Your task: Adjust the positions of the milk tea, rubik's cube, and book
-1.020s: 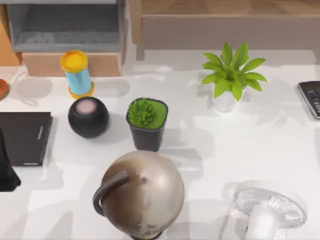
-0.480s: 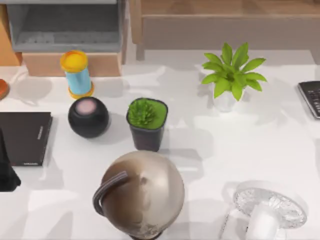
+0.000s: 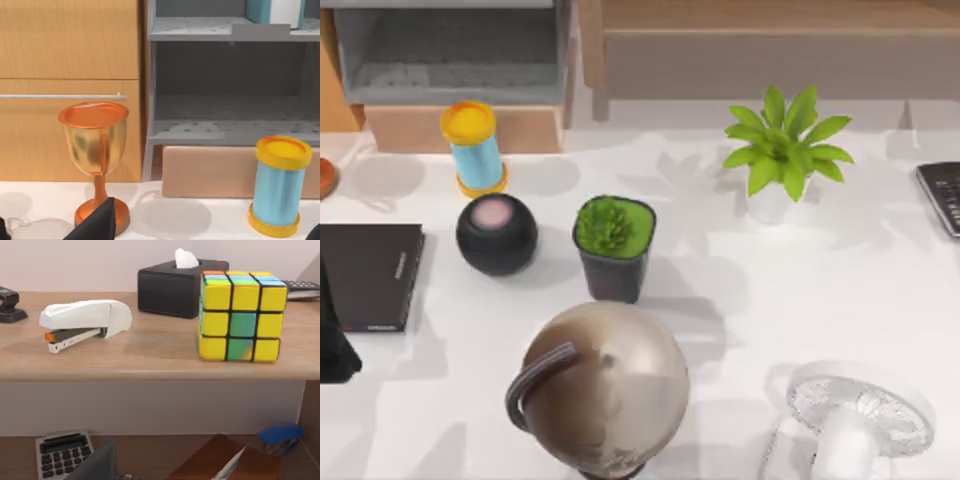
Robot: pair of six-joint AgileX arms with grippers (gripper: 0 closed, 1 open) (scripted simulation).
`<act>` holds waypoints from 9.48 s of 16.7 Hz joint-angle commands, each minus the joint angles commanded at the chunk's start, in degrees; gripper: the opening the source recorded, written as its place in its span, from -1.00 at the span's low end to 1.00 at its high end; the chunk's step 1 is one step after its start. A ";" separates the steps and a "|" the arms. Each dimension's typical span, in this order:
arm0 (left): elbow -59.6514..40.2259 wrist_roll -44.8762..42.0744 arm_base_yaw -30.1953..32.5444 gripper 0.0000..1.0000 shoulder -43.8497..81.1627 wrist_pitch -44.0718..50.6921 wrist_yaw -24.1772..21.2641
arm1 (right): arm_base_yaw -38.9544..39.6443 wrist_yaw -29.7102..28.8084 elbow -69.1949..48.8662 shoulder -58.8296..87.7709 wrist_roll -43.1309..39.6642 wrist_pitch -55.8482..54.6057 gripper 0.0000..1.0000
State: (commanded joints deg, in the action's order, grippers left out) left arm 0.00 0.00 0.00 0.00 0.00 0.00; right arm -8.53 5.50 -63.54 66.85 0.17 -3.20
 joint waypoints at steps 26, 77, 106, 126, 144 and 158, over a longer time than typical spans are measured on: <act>-5.66 0.07 1.40 1.00 6.03 -3.04 0.75 | 8.54 -5.50 63.54 -66.85 -0.17 3.20 1.00; -81.40 0.72 14.25 -0.81 115.81 -34.30 11.96 | 8.54 -5.50 63.54 -66.85 -0.17 3.20 1.00; -58.71 -29.97 10.98 -1.00 91.23 -42.87 -4.51 | 8.54 -5.50 63.54 -66.85 -0.17 3.20 1.00; -11.04 -99.76 -15.63 -1.00 88.26 -45.97 -15.49 | 8.54 -5.50 63.54 -66.85 -0.17 3.20 1.00; -11.83 -99.55 -15.22 -1.00 90.18 -47.14 -15.17 | 8.54 -5.50 63.54 -66.85 -0.17 3.20 1.00; -11.83 -99.55 -15.22 1.00 90.18 -47.14 -15.17 | 8.54 -5.50 63.54 -66.85 -0.17 3.20 1.00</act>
State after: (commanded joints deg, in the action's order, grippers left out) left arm -11.83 -99.55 -15.22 90.18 -47.14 -15.17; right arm 0.00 0.00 0.00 0.00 0.00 0.00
